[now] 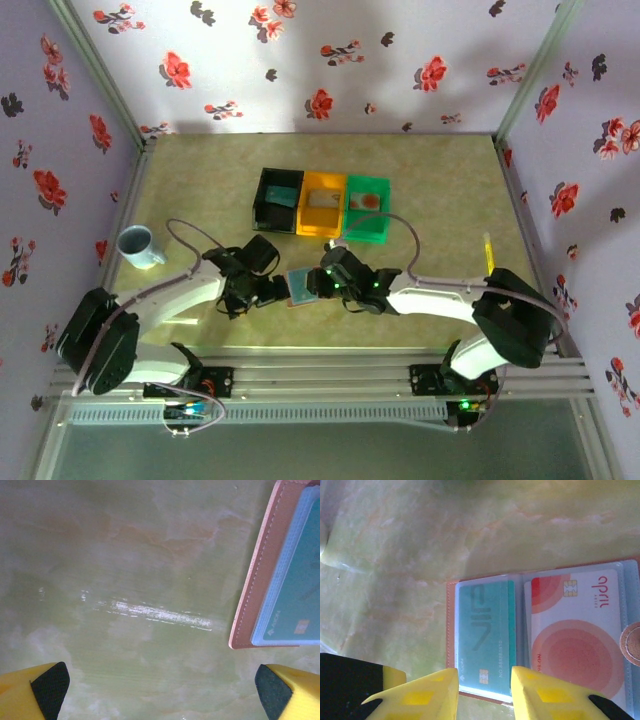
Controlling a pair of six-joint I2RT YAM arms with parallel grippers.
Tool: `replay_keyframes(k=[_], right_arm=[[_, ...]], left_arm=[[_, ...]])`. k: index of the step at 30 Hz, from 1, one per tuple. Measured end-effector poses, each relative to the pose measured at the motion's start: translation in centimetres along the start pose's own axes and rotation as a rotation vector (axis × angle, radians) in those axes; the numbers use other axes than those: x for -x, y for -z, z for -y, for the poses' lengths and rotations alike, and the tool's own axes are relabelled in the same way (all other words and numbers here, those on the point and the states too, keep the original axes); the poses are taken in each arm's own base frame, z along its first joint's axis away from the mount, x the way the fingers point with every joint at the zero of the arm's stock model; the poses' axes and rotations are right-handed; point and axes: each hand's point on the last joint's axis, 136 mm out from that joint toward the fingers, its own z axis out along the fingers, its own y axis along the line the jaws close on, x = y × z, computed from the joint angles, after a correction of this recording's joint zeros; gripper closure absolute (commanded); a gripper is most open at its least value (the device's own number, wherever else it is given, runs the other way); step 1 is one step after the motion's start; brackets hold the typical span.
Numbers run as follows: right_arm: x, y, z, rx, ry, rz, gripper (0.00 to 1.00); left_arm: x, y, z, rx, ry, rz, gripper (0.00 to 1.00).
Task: Take the credit cards out of the card holder
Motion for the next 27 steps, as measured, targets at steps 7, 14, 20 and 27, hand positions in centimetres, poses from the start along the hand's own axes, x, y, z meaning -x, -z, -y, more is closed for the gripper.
replay_keyframes(k=[7,14,20,27], right_arm=[[-0.6,-1.2,0.5,0.009,-0.004,-0.045,0.67],[-1.6,-2.1,0.5,0.023,0.003,-0.088,0.68],[-1.4,-2.1,0.4,0.032,-0.001,-0.084,0.68],[-0.9,-2.1,0.3,0.040,-0.007,-0.073,0.67]], left_arm=[[-0.4,-1.0,-0.2,0.037,0.011,-0.024,0.00],[-0.5,-1.5,0.4,0.038,-0.004,-0.029,0.00],[-0.1,-1.7,1.2,0.016,-0.007,-0.017,0.00],[0.0,-3.0,1.3,0.031,-0.006,-0.031,0.00]])
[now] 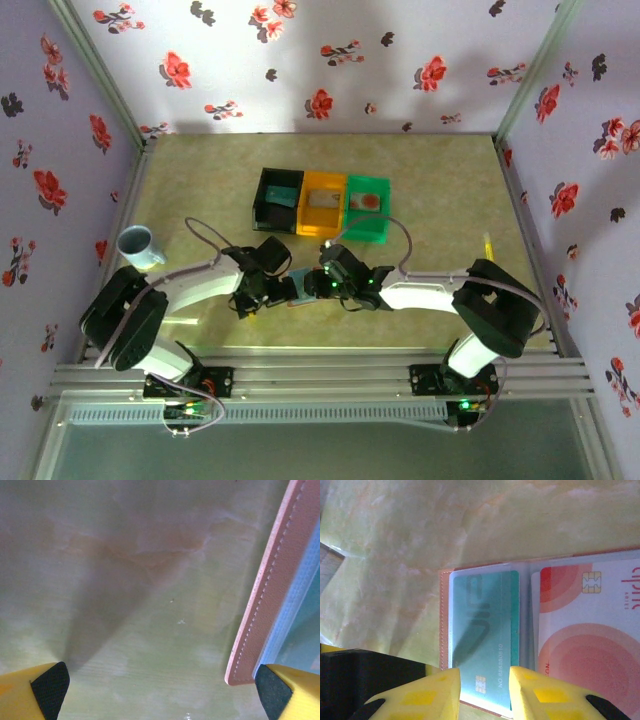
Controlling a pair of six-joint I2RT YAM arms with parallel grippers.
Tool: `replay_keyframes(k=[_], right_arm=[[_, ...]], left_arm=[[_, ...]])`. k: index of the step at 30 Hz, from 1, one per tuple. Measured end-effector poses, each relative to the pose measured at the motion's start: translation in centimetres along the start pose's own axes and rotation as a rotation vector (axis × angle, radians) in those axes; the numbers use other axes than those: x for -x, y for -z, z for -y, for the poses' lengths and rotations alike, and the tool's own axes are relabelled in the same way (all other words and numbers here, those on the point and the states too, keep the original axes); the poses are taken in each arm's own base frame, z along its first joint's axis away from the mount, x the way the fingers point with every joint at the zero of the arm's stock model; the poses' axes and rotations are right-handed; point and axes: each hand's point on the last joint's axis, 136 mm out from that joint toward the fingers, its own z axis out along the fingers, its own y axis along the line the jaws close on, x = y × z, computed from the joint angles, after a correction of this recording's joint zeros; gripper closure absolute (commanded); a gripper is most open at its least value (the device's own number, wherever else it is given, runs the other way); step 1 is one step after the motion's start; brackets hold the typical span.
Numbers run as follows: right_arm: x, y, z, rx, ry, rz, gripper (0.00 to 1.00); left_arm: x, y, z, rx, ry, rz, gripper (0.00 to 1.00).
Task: Take the credit cards out of the card holder
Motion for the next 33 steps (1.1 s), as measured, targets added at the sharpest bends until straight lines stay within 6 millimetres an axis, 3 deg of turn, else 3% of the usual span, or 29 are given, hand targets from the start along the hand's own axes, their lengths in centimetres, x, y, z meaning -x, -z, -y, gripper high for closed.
replay_keyframes(k=[24,33], right_arm=[[1.0,0.2,-0.2,0.029,-0.023,0.011,0.64],[1.6,0.4,-1.6,0.069,-0.039,0.006,0.64]], left_arm=[[-0.2,-0.8,-0.5,0.031,-0.013,-0.001,0.00],[-0.4,-1.3,-0.7,0.092,-0.033,-0.010,0.00]])
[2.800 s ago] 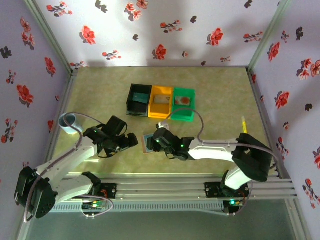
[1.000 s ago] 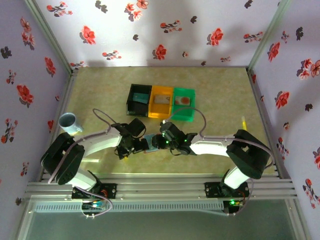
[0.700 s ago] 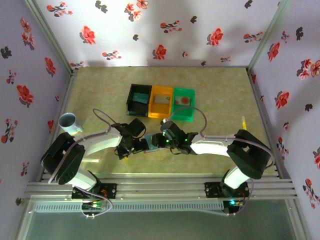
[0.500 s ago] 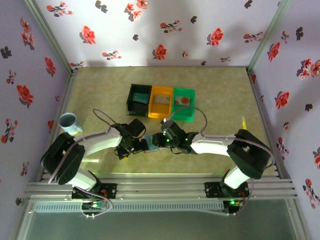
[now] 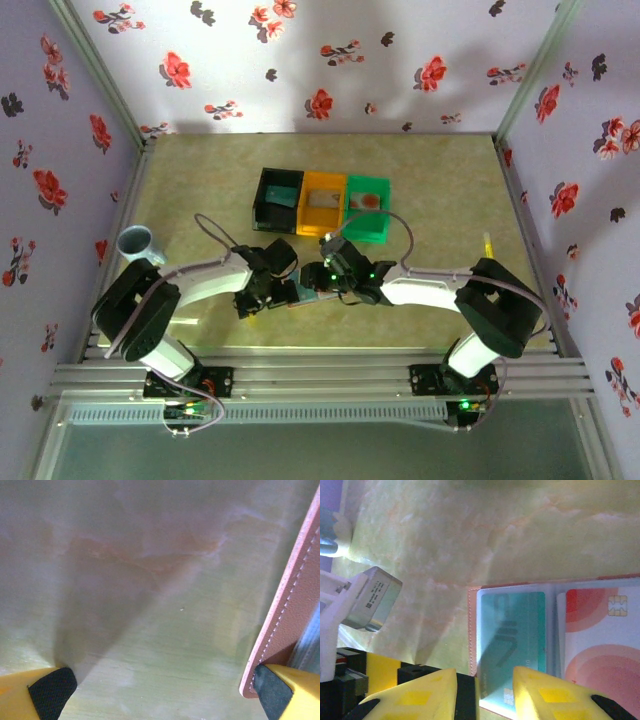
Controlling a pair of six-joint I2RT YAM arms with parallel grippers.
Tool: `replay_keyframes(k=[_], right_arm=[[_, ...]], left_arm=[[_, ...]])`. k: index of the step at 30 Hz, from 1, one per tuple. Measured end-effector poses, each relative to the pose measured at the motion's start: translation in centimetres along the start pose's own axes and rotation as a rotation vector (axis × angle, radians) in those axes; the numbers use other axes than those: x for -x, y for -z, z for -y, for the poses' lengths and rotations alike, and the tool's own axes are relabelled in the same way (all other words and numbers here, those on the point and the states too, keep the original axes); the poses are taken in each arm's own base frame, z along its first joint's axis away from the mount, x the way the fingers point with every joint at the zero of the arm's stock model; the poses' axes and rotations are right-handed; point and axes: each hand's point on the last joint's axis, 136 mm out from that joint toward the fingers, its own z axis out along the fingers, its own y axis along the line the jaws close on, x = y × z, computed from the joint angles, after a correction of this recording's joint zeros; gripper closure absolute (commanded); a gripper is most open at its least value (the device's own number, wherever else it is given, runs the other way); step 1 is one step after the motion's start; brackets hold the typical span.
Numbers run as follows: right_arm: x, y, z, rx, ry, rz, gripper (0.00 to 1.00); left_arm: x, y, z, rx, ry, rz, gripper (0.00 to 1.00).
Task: Take the credit cards out of the card holder
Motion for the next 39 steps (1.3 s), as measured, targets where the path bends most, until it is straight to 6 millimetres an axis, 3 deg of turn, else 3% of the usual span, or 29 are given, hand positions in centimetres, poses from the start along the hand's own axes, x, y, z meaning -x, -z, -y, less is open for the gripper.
replay_keyframes(k=[15,39], right_arm=[[-0.6,-1.2,1.7,-0.040,-0.025,-0.036,0.66],[-0.6,-2.5,2.7,-0.030,-0.040,-0.046,0.71]], left_arm=[[-0.1,-0.1,0.0,0.014,-0.009,0.009,0.00],[-0.1,-0.1,0.0,0.016,-0.015,0.015,0.00]])
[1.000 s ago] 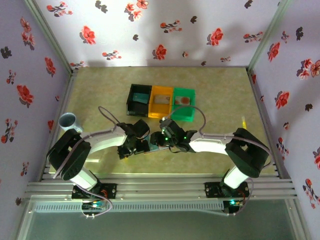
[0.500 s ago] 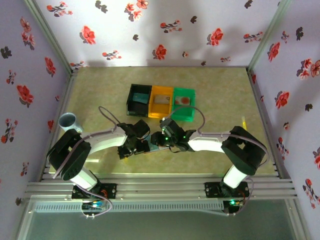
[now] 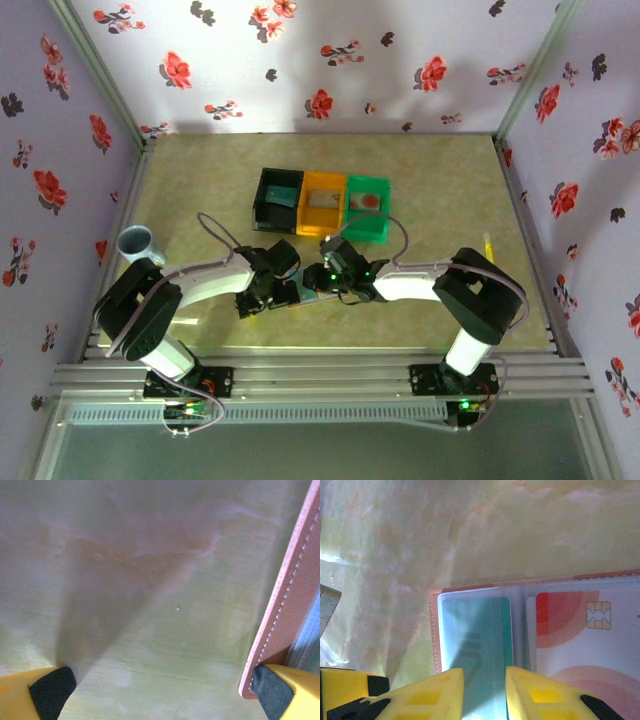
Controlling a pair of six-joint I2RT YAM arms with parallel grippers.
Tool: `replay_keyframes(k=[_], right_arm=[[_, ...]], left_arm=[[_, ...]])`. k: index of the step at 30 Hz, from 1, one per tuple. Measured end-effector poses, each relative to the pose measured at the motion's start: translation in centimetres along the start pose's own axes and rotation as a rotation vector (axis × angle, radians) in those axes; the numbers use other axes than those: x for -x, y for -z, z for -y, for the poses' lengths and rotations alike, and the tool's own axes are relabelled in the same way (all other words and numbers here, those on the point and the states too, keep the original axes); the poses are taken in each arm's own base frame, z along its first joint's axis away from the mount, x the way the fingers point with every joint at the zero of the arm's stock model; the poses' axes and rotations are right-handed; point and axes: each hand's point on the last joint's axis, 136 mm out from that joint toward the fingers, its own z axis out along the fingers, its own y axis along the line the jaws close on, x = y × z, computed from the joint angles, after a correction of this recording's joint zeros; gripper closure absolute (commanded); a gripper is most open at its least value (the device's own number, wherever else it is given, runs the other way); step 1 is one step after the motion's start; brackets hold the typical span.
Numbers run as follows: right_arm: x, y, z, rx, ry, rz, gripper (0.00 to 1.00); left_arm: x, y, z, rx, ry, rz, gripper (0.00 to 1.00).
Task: Take the credit cards out of the card holder
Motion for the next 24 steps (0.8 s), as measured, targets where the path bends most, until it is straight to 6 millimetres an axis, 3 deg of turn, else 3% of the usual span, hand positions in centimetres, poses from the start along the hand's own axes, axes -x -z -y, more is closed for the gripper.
replay_keyframes(k=[8,24], right_arm=[[-0.29,-0.38,0.89,-0.017,-0.007,-0.007,0.71],[-0.18,-0.68,0.71,0.014,-0.002,0.011,0.76]], left_arm=[[0.00,-0.02,-0.01,0.001,-0.001,0.002,0.00],[-0.01,-0.01,0.02,0.003,-0.003,0.008,0.00]])
